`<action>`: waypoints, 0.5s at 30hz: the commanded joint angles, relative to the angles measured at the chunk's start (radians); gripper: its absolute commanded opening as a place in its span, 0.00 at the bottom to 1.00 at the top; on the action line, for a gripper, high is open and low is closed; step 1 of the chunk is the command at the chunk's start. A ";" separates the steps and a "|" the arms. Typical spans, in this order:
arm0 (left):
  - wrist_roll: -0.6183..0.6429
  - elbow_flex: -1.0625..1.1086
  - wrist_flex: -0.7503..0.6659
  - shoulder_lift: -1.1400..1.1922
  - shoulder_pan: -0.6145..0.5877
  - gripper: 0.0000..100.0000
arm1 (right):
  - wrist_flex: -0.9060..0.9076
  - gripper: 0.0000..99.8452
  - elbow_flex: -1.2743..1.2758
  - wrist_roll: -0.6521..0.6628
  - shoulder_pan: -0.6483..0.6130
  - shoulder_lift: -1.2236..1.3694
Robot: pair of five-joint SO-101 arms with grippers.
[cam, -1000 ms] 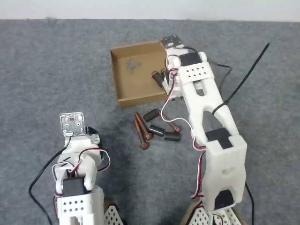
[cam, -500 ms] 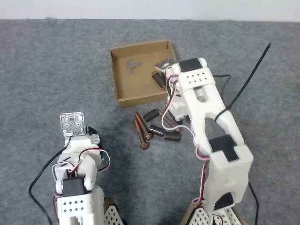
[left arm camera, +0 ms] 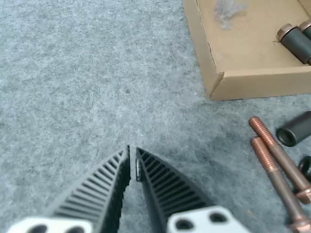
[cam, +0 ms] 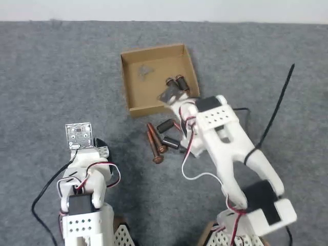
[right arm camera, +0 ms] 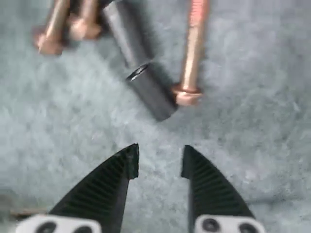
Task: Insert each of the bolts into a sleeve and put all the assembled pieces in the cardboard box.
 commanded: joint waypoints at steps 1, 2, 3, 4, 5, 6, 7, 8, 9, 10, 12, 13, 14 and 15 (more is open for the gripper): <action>-0.006 -0.016 0.002 -0.020 -0.002 0.02 | -0.015 0.17 0.054 0.141 -0.004 -0.108; -0.006 -0.016 0.003 -0.020 -0.002 0.02 | -0.015 0.17 0.069 0.146 -0.007 -0.124; -0.006 -0.016 0.003 -0.020 -0.002 0.02 | -0.016 0.17 0.083 0.149 -0.007 -0.140; -0.006 -0.016 0.003 -0.020 -0.002 0.02 | -0.028 0.16 0.098 0.155 -0.007 -0.157; -0.006 -0.016 0.003 -0.020 -0.002 0.02 | -0.050 0.16 0.118 0.163 -0.007 -0.174; -0.006 -0.016 0.003 -0.020 -0.002 0.02 | -0.077 0.15 0.140 0.170 -0.007 -0.191; -0.006 -0.016 0.005 -0.020 -0.002 0.02 | -0.104 0.15 0.161 0.173 -0.005 -0.202; -0.006 -0.016 0.005 -0.020 -0.002 0.02 | -0.130 0.14 0.183 0.172 -0.005 -0.208; -0.006 -0.016 0.005 -0.020 -0.002 0.02 | -0.153 0.14 0.199 0.172 -0.008 -0.213; -0.006 -0.016 0.005 -0.020 -0.002 0.02 | -0.170 0.13 0.210 0.172 -0.019 -0.211; -0.006 -0.016 0.006 -0.020 -0.002 0.02 | -0.206 0.13 0.235 0.173 -0.042 -0.211; -0.006 -0.016 0.006 -0.020 -0.002 0.02 | -0.231 0.13 0.244 0.173 -0.054 -0.211; -0.006 -0.016 0.006 -0.020 -0.002 0.02 | -0.254 0.13 0.252 0.173 -0.065 -0.211; -0.006 -0.016 0.006 -0.020 -0.002 0.02 | -0.277 0.13 0.255 0.173 -0.074 -0.211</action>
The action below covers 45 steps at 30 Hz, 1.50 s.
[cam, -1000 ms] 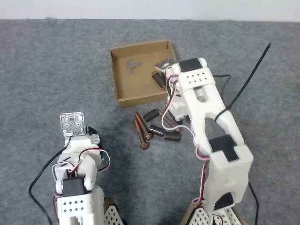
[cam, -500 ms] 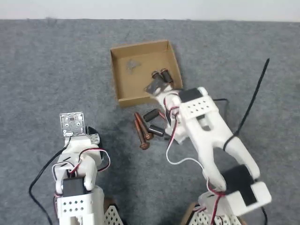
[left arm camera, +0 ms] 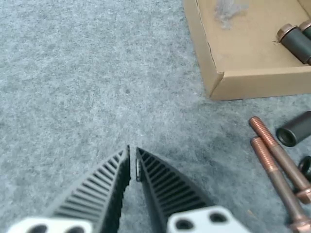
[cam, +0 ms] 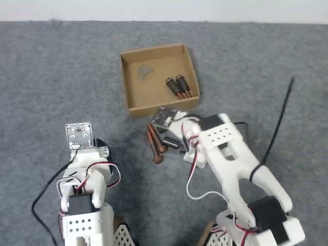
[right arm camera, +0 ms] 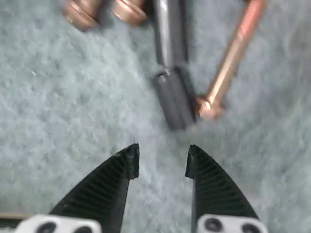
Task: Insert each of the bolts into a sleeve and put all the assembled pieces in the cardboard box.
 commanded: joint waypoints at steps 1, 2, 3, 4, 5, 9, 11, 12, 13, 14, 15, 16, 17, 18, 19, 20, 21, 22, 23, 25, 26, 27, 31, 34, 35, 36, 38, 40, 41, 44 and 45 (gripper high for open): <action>-0.005 -0.016 0.005 -0.020 -0.002 0.02 | -0.079 0.13 -0.002 0.015 -0.030 -0.058; -0.005 -0.016 0.005 -0.020 -0.002 0.02 | -0.094 0.13 -0.002 0.017 -0.030 -0.058; -0.005 -0.016 0.005 -0.020 -0.002 0.02 | -0.110 0.13 -0.002 0.018 -0.031 -0.058; -0.005 -0.016 0.005 -0.020 -0.002 0.02 | -0.120 0.13 -0.002 0.031 -0.031 -0.058; -0.005 -0.016 0.005 -0.018 -0.002 0.02 | -0.128 0.13 -0.002 0.051 -0.031 -0.058; -0.005 -0.016 0.006 -0.018 -0.002 0.02 | -0.133 0.13 0.000 0.080 -0.036 -0.058; -0.005 -0.016 0.006 -0.018 -0.002 0.02 | -0.147 0.13 0.000 0.080 -0.036 -0.056; -0.005 -0.016 0.006 -0.018 -0.002 0.02 | -0.154 0.13 0.002 0.080 -0.036 -0.056; -0.005 -0.016 0.006 -0.018 -0.002 0.02 | -0.163 0.13 0.006 0.081 -0.035 -0.054; -0.005 -0.016 0.006 -0.018 -0.002 0.02 | -0.179 0.13 0.017 0.091 -0.033 -0.047; -0.005 -0.016 0.006 -0.018 -0.002 0.02 | -0.196 0.13 0.029 0.114 -0.033 -0.038; -0.005 -0.016 0.006 -0.018 -0.002 0.02 | -0.214 0.13 0.046 0.140 -0.035 -0.025; -0.005 -0.016 0.006 -0.018 -0.002 0.02 | -0.242 0.13 0.060 0.158 -0.035 -0.012; -0.005 -0.016 0.006 -0.018 -0.002 0.02 | -0.263 0.13 0.068 0.172 -0.035 0.004; -0.005 -0.016 0.006 -0.018 -0.002 0.02 | -0.277 0.13 0.072 0.183 -0.031 0.016; -0.005 -0.016 0.006 -0.018 -0.002 0.02 | -0.283 0.13 0.074 0.190 -0.030 0.025; -0.005 -0.016 0.006 -0.018 -0.002 0.02 | -0.285 0.13 0.074 0.199 -0.028 0.033; -0.005 -0.016 0.006 -0.018 -0.002 0.02 | -0.286 0.13 0.074 0.207 -0.028 0.038; -0.005 -0.016 0.006 -0.018 -0.002 0.02 | -0.286 0.13 0.074 0.216 -0.028 0.044; -0.005 -0.016 0.006 -0.018 -0.002 0.02 | -0.289 0.13 0.075 0.224 -0.028 0.054; -0.005 -0.016 0.006 -0.018 -0.002 0.02 | -0.292 0.13 0.075 0.224 -0.030 0.062; -0.005 -0.016 0.006 -0.018 -0.002 0.02 | -0.292 0.13 0.075 0.227 -0.031 0.071; -0.005 -0.016 0.006 -0.018 -0.002 0.02 | -0.288 0.13 0.075 0.282 -0.033 0.119; -0.005 -0.016 0.003 -0.018 -0.002 0.02 | -0.286 0.13 0.074 0.288 -0.033 0.128; -0.005 -0.016 0.002 -0.018 -0.002 0.02 | -0.286 0.13 0.074 0.288 -0.033 0.120; -0.005 -0.016 0.002 -0.018 -0.002 0.02 | -0.286 0.13 0.075 0.287 -0.033 0.104; -0.005 -0.016 0.002 -0.018 -0.002 0.02 | -0.269 0.13 0.084 0.287 -0.033 0.062; -0.005 -0.016 0.002 -0.018 -0.003 0.02 | -0.259 0.13 0.101 0.287 -0.039 0.031; -0.005 -0.016 0.003 -0.018 -0.003 0.02 | -0.265 0.13 0.114 0.287 -0.047 0.019; -0.005 -0.016 0.003 -0.018 -0.003 0.02 | -0.265 0.13 0.135 0.293 -0.053 0.013; -0.005 -0.016 0.003 -0.018 -0.003 0.02 | -0.262 0.13 0.137 0.293 -0.053 0.013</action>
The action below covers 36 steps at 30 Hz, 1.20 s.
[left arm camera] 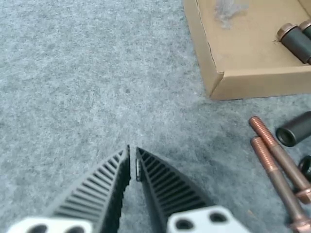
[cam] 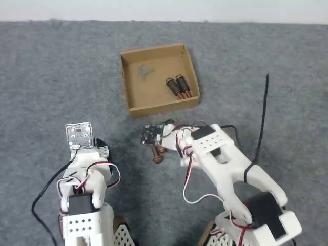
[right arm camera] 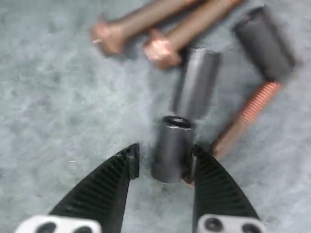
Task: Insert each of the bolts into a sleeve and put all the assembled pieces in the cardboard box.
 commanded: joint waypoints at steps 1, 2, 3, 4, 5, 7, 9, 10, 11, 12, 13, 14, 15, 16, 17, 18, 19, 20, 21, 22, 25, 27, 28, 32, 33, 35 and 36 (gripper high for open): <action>-0.005 -0.016 0.003 -0.018 -0.003 0.02 | 0.016 0.13 0.005 0.017 -0.007 -0.045; -0.005 -0.016 0.003 -0.018 -0.003 0.02 | 0.016 0.13 0.005 0.017 -0.007 -0.045; -0.005 -0.016 0.003 -0.018 -0.003 0.02 | 0.016 0.13 0.006 0.017 -0.007 -0.044; -0.005 -0.016 0.003 -0.018 -0.003 0.02 | 0.018 0.13 0.009 0.017 -0.010 -0.044; -0.005 -0.016 0.003 -0.018 -0.003 0.02 | 0.013 0.13 0.018 0.017 -0.012 -0.044; -0.005 -0.016 0.003 -0.018 -0.003 0.02 | 0.008 0.13 0.025 0.017 -0.012 -0.044; -0.005 -0.016 0.005 -0.018 -0.003 0.02 | 0.008 0.13 0.025 0.014 -0.005 -0.042; -0.005 -0.016 0.005 -0.018 -0.003 0.02 | 0.008 0.13 0.026 0.011 -0.005 -0.042; -0.005 -0.016 0.005 -0.018 -0.003 0.02 | 0.008 0.13 0.028 0.011 -0.005 -0.041; -0.005 -0.016 0.005 -0.018 -0.003 0.02 | 0.008 0.12 0.028 0.011 -0.005 -0.035; -0.005 -0.016 0.005 -0.018 -0.003 0.02 | 0.007 0.10 0.026 0.009 -0.005 -0.021; -0.005 -0.016 0.005 -0.018 -0.003 0.02 | -0.001 0.08 0.023 0.009 -0.005 0.001; -0.005 -0.016 0.005 -0.018 -0.003 0.02 | -0.015 0.06 0.021 0.009 -0.005 0.027; -0.005 -0.016 0.005 -0.018 -0.003 0.02 | -0.025 0.06 0.018 0.009 -0.005 0.053; -0.005 -0.016 0.005 -0.018 -0.003 0.02 | -0.024 0.06 0.006 0.009 -0.005 0.071; -0.005 -0.016 0.005 -0.018 -0.003 0.02 | -0.002 0.06 -0.020 -0.003 -0.004 0.090; -0.005 -0.016 0.005 -0.018 -0.003 0.02 | 0.019 0.07 -0.049 -0.032 -0.002 0.111; -0.005 -0.016 0.005 -0.018 -0.003 0.02 | 0.031 0.07 -0.069 -0.060 0.004 0.127; -0.005 -0.016 0.005 -0.018 -0.003 0.02 | 0.038 0.07 -0.083 -0.081 0.008 0.145; -0.005 -0.016 0.005 -0.018 -0.003 0.02 | 0.044 0.07 -0.095 -0.100 0.012 0.160; -0.005 -0.016 0.005 -0.018 -0.003 0.02 | 0.045 0.05 -0.112 -0.133 0.018 0.183; -0.005 -0.016 0.005 -0.018 -0.003 0.02 | 0.045 0.00 -0.112 -0.149 0.021 0.176; -0.005 -0.016 0.005 -0.018 -0.003 0.02 | 0.045 0.01 -0.112 -0.161 0.022 0.170; -0.005 -0.016 0.003 -0.018 -0.003 0.02 | 0.061 0.01 -0.109 -0.269 0.045 0.128; -0.005 -0.016 0.003 -0.018 -0.003 0.02 | 0.073 0.01 -0.110 -0.296 0.056 0.111; -0.005 -0.016 0.002 -0.018 -0.003 0.02 | 0.087 0.01 -0.107 -0.358 0.082 0.067; -0.005 -0.016 0.002 -0.018 -0.003 0.02 | 0.091 0.01 -0.103 -0.390 0.094 0.047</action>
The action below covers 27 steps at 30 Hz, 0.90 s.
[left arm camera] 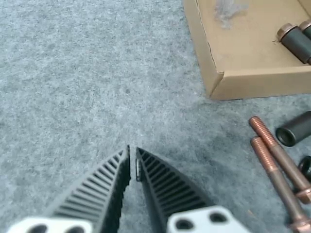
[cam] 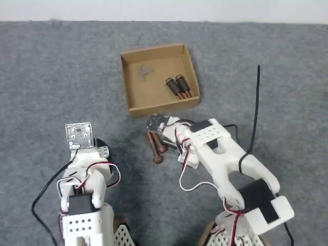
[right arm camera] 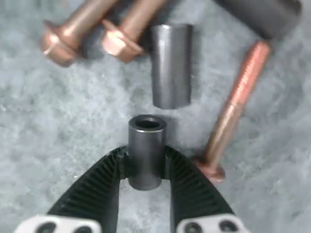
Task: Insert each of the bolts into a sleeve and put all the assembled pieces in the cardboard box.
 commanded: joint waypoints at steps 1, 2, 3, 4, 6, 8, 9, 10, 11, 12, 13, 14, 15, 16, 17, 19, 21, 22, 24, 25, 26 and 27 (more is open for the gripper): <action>-0.005 -0.016 0.002 -0.018 -0.003 0.02 | 0.028 0.01 0.002 -0.118 0.059 -0.096; -0.005 -0.016 0.002 -0.018 -0.003 0.02 | 0.025 0.01 0.017 -0.149 0.076 -0.116; -0.005 -0.016 0.002 -0.018 -0.003 0.02 | 0.019 0.01 0.032 -0.176 0.088 -0.134; -0.005 -0.016 0.002 -0.018 -0.003 0.02 | 0.019 0.01 0.048 -0.203 0.099 -0.153; -0.005 -0.016 0.002 -0.018 -0.003 0.02 | 0.025 0.01 0.075 -0.261 0.120 -0.191; -0.005 -0.016 0.002 -0.018 -0.003 0.02 | 0.028 0.01 0.106 -0.322 0.143 -0.232; -0.005 -0.016 0.002 -0.018 -0.003 0.02 | 0.028 0.01 0.126 -0.350 0.157 -0.255; -0.005 -0.016 0.002 -0.018 -0.003 0.02 | 0.028 0.01 0.149 -0.368 0.174 -0.282; -0.005 -0.016 0.002 -0.018 -0.003 0.02 | 0.028 0.01 0.172 -0.381 0.189 -0.308; -0.005 -0.016 0.002 -0.018 -0.003 0.02 | 0.028 0.01 0.195 -0.385 0.203 -0.335; -0.005 -0.016 0.002 -0.018 -0.003 0.02 | 0.028 0.01 0.218 -0.381 0.216 -0.366; -0.005 -0.016 0.002 -0.018 -0.003 0.02 | 0.028 0.01 0.239 -0.384 0.229 -0.398; -0.005 -0.016 0.002 -0.018 -0.003 0.02 | 0.028 0.01 0.265 -0.382 0.240 -0.432; -0.005 -0.016 0.002 -0.018 -0.003 0.02 | 0.028 0.01 0.290 -0.385 0.251 -0.466; -0.005 -0.016 0.002 -0.018 -0.003 0.02 | 0.028 0.01 0.316 -0.384 0.260 -0.498; -0.005 -0.016 0.002 -0.018 -0.003 0.02 | 0.028 0.01 0.359 -0.382 0.285 -0.552; -0.005 -0.016 0.002 -0.018 -0.003 0.02 | 0.025 0.01 0.391 -0.382 0.334 -0.585; -0.005 -0.016 0.002 -0.018 -0.003 0.02 | 0.024 0.01 0.399 -0.382 0.367 -0.593; -0.005 -0.016 0.002 -0.018 -0.003 0.02 | 0.021 0.01 0.411 -0.382 0.435 -0.595; -0.005 -0.016 0.002 -0.018 -0.003 0.02 | 0.019 0.01 0.419 -0.382 0.467 -0.595; -0.005 -0.016 0.002 -0.018 -0.003 0.02 | 0.019 0.01 0.425 -0.382 0.499 -0.595; -0.005 -0.016 0.002 -0.018 -0.003 0.02 | 0.019 0.01 0.427 -0.382 0.529 -0.595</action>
